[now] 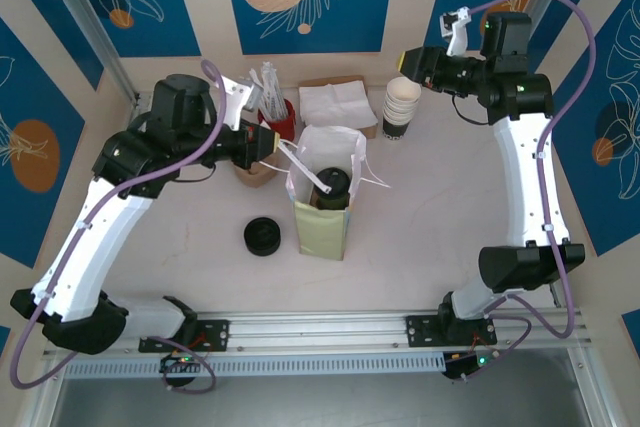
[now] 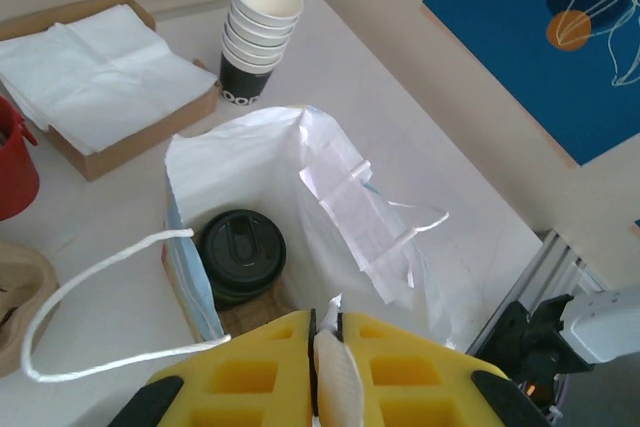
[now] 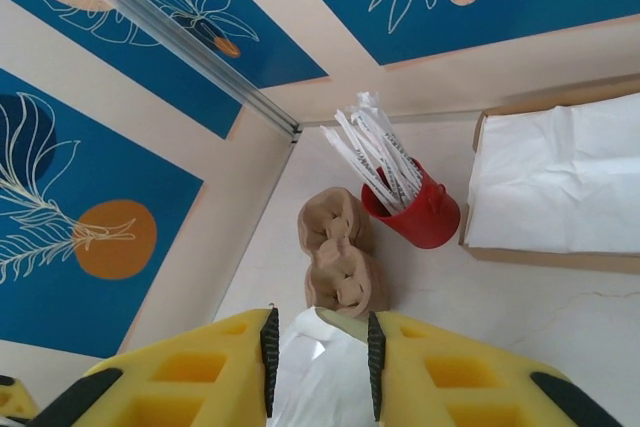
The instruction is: Pack the takeout coffee
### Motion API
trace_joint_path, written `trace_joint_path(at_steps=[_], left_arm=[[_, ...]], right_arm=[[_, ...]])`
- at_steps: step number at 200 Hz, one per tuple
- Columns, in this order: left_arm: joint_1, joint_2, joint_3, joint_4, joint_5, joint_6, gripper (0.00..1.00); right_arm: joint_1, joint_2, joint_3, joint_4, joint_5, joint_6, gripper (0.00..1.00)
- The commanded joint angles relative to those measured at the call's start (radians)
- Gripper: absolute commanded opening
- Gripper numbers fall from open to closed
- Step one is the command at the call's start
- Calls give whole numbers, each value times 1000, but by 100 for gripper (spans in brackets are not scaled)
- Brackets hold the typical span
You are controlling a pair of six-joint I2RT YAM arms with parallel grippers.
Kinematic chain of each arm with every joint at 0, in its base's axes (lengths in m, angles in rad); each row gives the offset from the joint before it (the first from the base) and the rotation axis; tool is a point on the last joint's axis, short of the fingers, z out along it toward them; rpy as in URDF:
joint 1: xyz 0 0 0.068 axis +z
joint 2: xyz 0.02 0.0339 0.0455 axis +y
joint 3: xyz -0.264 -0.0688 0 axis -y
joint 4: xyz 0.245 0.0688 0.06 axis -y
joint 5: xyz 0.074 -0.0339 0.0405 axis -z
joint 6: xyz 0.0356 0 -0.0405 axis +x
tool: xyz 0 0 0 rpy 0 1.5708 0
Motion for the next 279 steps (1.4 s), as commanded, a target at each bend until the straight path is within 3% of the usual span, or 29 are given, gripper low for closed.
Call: trace_joint_path(at_steps=[1,31,62,98,116,138,170,179,214,279], left_arm=[[-13,-8,-36,66,148,69,11],[-40,31,-26,-1,172,121,11],[-57,67,-12,-81,173,205,11],[-86,111,-1,-126,162,236,12],[-88,128,-9,-136,147,245,22],[-88,139,4,-135,84,230,49],[-88,139,27,-98,-116,118,62],[-88,143,27,-92,-199,61,62],[-89,159,-2,-77,-354,-101,62],[-111,225,-16,-78,-384,-164,60]], right_arm=[[9,-6,24,-61,2,72,32],[19,-5,23,-107,18,89,31],[63,12,-12,-112,137,36,31],[96,94,57,-142,185,10,30],[122,143,118,-165,228,-10,30],[149,186,155,-160,252,-8,29],[195,226,181,-133,303,-15,29],[205,237,187,-128,314,-25,30],[237,291,222,-125,370,-58,30],[312,395,263,-80,458,-134,29]])
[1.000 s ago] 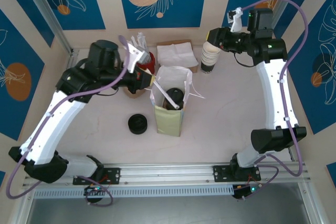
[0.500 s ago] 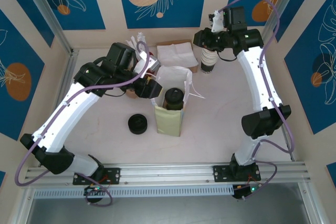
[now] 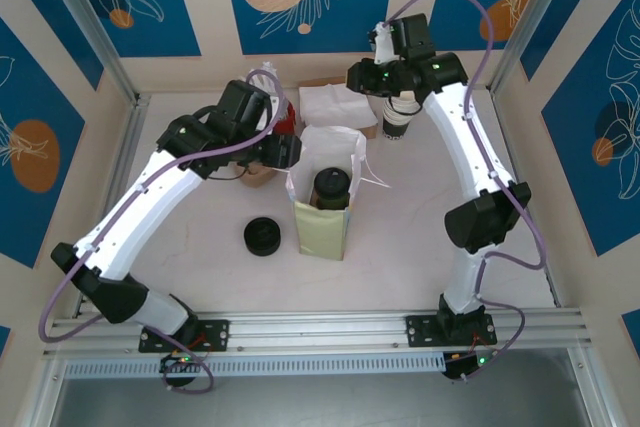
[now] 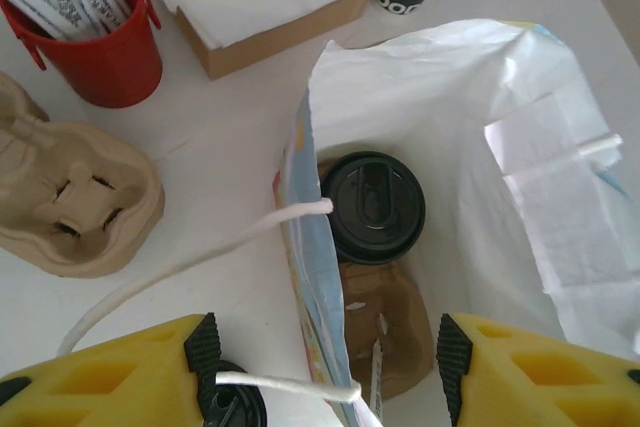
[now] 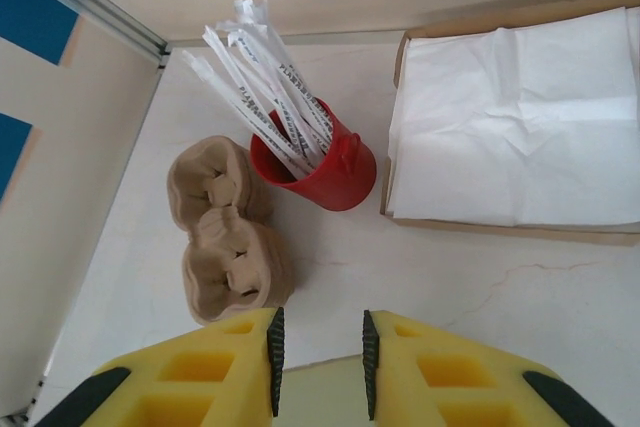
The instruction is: Pack the takeout coffee
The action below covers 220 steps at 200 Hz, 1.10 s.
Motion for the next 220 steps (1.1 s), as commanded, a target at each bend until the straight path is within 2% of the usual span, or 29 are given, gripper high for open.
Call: trace_joint_path(at_steps=[1,62,104,116,141,193,220], left_arm=[[-21,28,-10,5,-39,-47,60],[-41,120,-1,17,-74,-39,55],[-42,169,9,12,-109,-84,39],[-45,163,0,18,-113,-94,32],[-47,141,-14,23,-128,-121,25],[-59,60,-90,29,-182,-209,14],[-59,19,-135,33,-197,-245,13]], right_arm=[[33,52,57,23,61,-61,29],[56,150,100,48,107,-101,30],[51,221,132,51,138,-91,30],[47,243,144,46,152,-79,30],[45,280,158,56,163,-76,30],[38,381,233,64,188,-23,31],[41,413,249,77,226,-14,33]])
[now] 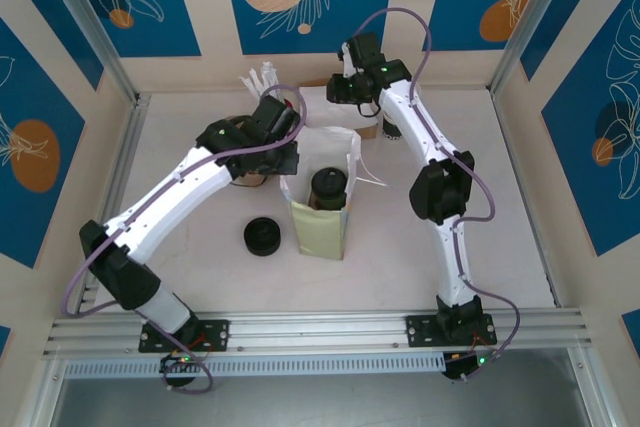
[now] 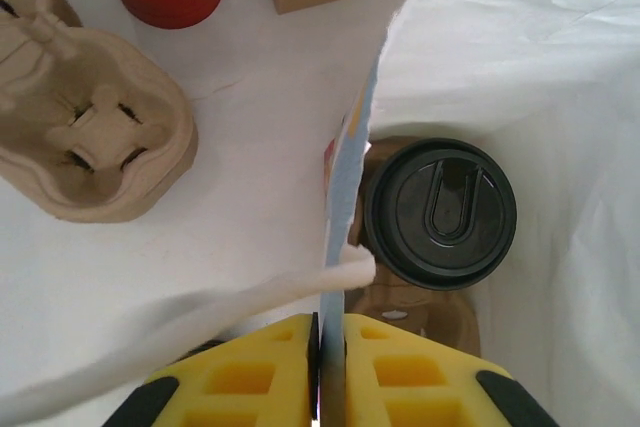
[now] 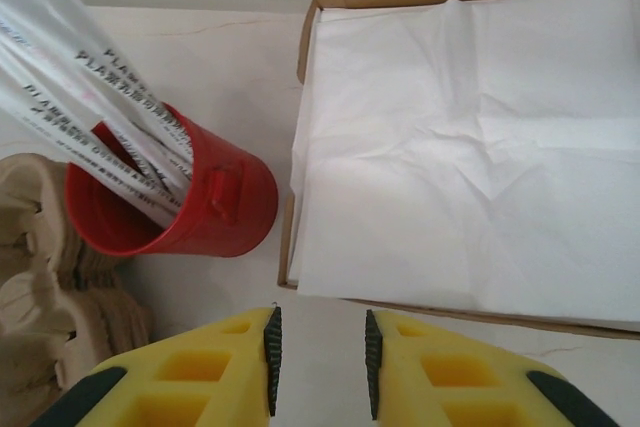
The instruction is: Pack the takeout coffee
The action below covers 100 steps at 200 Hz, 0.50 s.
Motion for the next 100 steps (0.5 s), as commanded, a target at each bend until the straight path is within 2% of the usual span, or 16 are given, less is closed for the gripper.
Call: trace_joint_path(at_steps=[1,42,63,100], left_arm=[[-11,-60,-35,2,-40,-59,13],[-10,-120,-87,14,-49,-101,10],[-11,-150,-122,10,-68,-117,10],[-10,-177,-158,6,-71,-126,12]], right_arm=[[-1,24,42,23,54,30,34],[0,69,68,40,83,30,34],[-1,94,83,37,117,49,30],[2,152,106,44,137,46,38]])
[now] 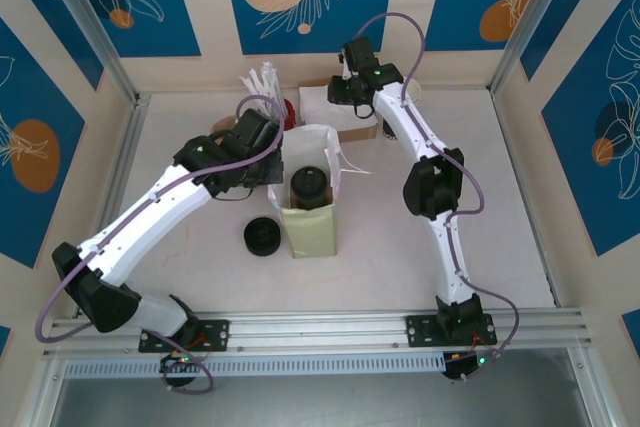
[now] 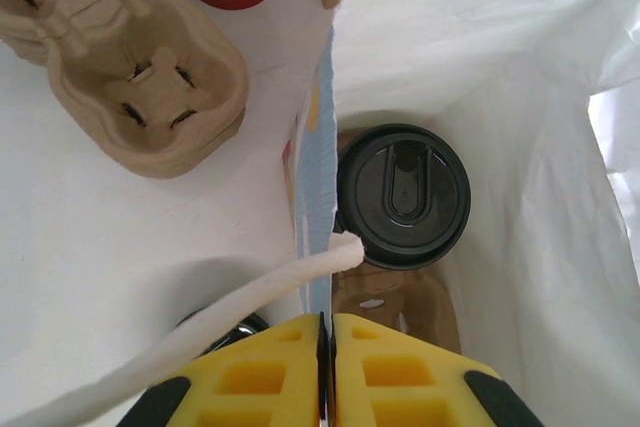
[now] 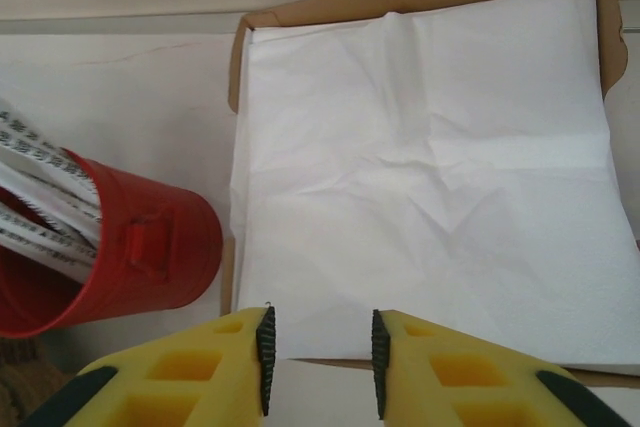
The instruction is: Pack the takeout coffee
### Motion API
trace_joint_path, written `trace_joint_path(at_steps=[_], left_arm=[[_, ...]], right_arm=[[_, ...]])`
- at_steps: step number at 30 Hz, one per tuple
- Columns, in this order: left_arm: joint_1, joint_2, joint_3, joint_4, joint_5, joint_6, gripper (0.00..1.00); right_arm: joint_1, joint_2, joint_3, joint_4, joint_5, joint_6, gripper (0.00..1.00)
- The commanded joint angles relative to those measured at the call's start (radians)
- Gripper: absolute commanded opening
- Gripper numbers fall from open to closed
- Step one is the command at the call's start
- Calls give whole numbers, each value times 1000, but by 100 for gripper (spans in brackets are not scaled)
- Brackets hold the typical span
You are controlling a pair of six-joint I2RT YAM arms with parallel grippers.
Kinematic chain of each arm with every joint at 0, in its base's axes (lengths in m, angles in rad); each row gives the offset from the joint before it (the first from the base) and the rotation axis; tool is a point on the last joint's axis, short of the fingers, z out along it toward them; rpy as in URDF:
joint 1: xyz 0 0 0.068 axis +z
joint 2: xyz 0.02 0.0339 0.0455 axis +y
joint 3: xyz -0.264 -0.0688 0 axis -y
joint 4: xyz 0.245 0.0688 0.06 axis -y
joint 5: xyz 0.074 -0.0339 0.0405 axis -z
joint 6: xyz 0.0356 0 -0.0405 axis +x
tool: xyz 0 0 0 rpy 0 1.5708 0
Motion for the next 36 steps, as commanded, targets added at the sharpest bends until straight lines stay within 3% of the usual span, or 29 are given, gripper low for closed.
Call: trace_joint_path(at_steps=[1,5,10,12,20,26,36], left_arm=[[-10,-28,-20,-4,-22,-28,12],[-11,-58,-30,-4,-23,-35,13],[-11,-82,-24,-13,15,-21,34],[-11,-89,-22,-19,34,-18,40],[-10,-183,4,11,86,49,59],[-11,-226,19,45,110,94,63],[-11,-212,61,16,159,110,64]], right_arm=[[3,52,45,9,45,11,38],[11,91,51,29,81,-14,39],[18,144,93,44,131,-69,44],[17,171,111,60,153,-87,51],[17,243,159,67,160,-131,52],[29,278,161,100,228,-196,69],[25,341,186,119,217,-199,72]])
